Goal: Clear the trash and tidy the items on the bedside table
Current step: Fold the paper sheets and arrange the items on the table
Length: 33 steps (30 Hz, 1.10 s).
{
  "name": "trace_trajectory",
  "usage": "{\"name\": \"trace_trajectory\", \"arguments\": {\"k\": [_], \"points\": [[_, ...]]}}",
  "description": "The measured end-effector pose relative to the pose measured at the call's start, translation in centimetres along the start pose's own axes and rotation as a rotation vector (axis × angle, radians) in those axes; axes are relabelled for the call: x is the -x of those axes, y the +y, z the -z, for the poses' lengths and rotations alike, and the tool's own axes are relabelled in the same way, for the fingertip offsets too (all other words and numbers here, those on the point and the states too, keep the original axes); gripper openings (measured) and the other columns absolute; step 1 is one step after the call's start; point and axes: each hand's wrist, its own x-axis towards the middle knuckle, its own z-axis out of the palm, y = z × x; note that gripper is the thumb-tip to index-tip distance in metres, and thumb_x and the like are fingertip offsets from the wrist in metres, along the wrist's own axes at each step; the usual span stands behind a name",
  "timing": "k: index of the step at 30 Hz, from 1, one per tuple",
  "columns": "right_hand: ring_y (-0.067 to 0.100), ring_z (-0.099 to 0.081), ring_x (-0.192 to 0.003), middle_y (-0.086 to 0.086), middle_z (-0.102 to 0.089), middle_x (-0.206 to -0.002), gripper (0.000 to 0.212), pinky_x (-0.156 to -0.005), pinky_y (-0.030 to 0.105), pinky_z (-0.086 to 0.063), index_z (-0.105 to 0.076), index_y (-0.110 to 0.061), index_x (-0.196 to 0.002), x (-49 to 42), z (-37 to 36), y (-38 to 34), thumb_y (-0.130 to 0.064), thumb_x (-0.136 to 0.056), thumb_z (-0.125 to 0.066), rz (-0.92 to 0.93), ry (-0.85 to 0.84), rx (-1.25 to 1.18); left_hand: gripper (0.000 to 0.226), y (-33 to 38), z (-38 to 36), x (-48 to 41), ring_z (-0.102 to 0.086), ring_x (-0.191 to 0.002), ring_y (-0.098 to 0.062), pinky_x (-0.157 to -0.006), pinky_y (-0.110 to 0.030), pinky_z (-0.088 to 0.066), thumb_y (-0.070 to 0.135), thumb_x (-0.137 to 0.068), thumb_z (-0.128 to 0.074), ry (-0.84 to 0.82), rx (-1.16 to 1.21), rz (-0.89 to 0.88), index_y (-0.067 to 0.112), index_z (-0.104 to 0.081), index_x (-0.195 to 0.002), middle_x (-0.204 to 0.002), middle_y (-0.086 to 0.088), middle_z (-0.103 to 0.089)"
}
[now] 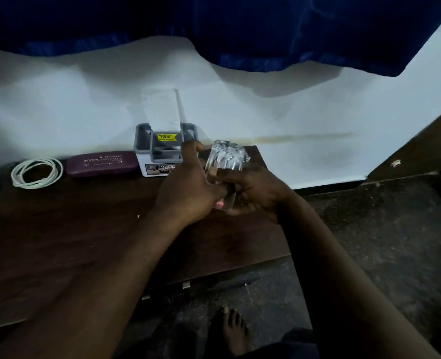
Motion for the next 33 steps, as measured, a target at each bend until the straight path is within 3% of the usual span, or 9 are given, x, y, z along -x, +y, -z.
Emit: {"name": "trace_trajectory", "arguments": {"k": [2, 5, 7, 10, 17, 22, 28, 31, 33], "points": [[0.016, -0.077, -0.076, 0.003, -0.081, -0.093, 0.018, -0.060, 0.035, -0.062, -0.080, -0.037, -0.093, -0.5, 0.2, 0.5, -0.020, -0.089, -0.081, 0.124, 0.071, -0.100, 0.078, 0.3, -0.7, -0.5, -0.070, -0.088, -0.023, -0.077, -0.040, -0.056, 0.031, -0.076, -0.081, 0.013, -0.003, -0.045, 0.025, -0.031, -0.135, -0.102, 0.006, -0.069], [0.009, -0.077, -0.088, -0.005, -0.080, -0.097, 0.033, -0.080, 0.040, -0.064, -0.076, -0.031, -0.103, -2.2, 0.8, 1.4, -0.043, -0.075, -0.087, 0.255, 0.464, 0.260, 0.073, 0.4, -1.2, -1.4, -0.069, -0.098, -0.026, -0.082, -0.041, -0.056, 0.029, -0.077, -0.077, 0.068, -0.043, -0.088, 0.027, -0.036, -0.137, -0.116, 0.002, -0.068], [0.002, -0.073, -0.089, -0.011, -0.079, -0.097, 0.051, -0.085, 0.036, -0.061, -0.072, -0.026, -0.107, -3.5, 1.2, 1.8, -0.056, -0.068, -0.086, 0.259, 0.640, 0.287, 0.070, 0.1, -1.2, -1.9, -0.066, -0.105, -0.030, -0.083, -0.043, -0.056, 0.030, -0.077, -0.078, 0.125, -0.160, -0.131, 0.026, -0.041, -0.136, -0.128, -0.003, -0.062], [0.006, -0.072, -0.088, -0.012, -0.076, -0.094, 0.057, -0.085, 0.038, -0.059, -0.068, -0.027, -0.101, -5.4, 1.4, 1.8, -0.066, -0.062, -0.084, 0.287, 0.799, 0.266, 0.060, -0.7, -0.5, -2.4, -0.064, -0.107, -0.037, -0.075, -0.044, -0.055, 0.031, -0.080, -0.076, 0.227, -0.459, -0.151, 0.025, -0.047, -0.132, -0.134, -0.009, -0.052], [0.020, -0.070, -0.104, -0.003, -0.074, -0.108, 0.062, -0.092, 0.040, -0.056, -0.066, -0.023, -0.113, -9.2, 1.0, 2.7, -0.054, -0.063, -0.087, 0.343, 0.843, 0.349, 0.054, -3.7, 2.2, -3.6, -0.065, -0.108, -0.042, -0.075, -0.048, -0.054, 0.021, -0.089, -0.063, 0.185, -0.725, 0.049, 0.025, -0.049, -0.141, -0.149, -0.011, -0.044], [0.021, -0.068, -0.106, 0.000, -0.071, -0.112, 0.064, -0.090, 0.032, -0.053, -0.067, -0.023, -0.117, -10.2, 0.7, 3.2, -0.051, -0.064, -0.087, 0.365, 0.876, 0.372, 0.031, -4.8, 3.2, -4.2, -0.063, -0.112, -0.038, -0.084, -0.049, -0.054, 0.020, -0.091, -0.060, 0.135, -0.715, 0.038, 0.023, -0.063, -0.122, -0.133, -0.006, -0.057], [0.018, -0.069, -0.103, -0.004, -0.073, -0.110, 0.059, -0.086, 0.027, -0.051, -0.066, -0.025, -0.113, -11.0, 0.8, 3.5, -0.048, -0.064, -0.087, 0.334, 0.884, 0.379, 0.030, -5.3, 3.5, -4.8, -0.065, -0.109, -0.037, -0.081, -0.046, -0.055, 0.016, -0.089, -0.061, 0.139, -0.729, 0.001, 0.024, -0.067, -0.117, -0.126, -0.004, -0.060], [0.008, -0.070, -0.094, -0.011, -0.075, -0.103, 0.051, -0.073, 0.008, -0.044, -0.062, -0.035, -0.104, -11.2, 0.6, 3.5, -0.048, -0.062, -0.087, 0.323, 0.867, 0.353, 0.028, -5.3, 3.8, -5.3, -0.066, -0.107, -0.037, -0.082, -0.046, -0.056, 0.015, -0.089, -0.059, 0.166, -0.752, -0.006, 0.023, -0.071, -0.113, -0.120, -0.007, -0.065], [0.008, -0.071, -0.094, -0.011, -0.076, -0.104, 0.052, -0.074, 0.011, -0.045, -0.063, -0.035, -0.107, -11.3, 0.6, 3.5, -0.048, -0.063, -0.087, 0.320, 0.865, 0.363, 0.029, -5.3, 3.9, -5.6, -0.066, -0.107, -0.037, -0.083, -0.046, -0.056, 0.015, -0.088, -0.059, 0.169, -0.764, -0.001, 0.022, -0.071, -0.114, -0.118, -0.009, -0.066]]}}
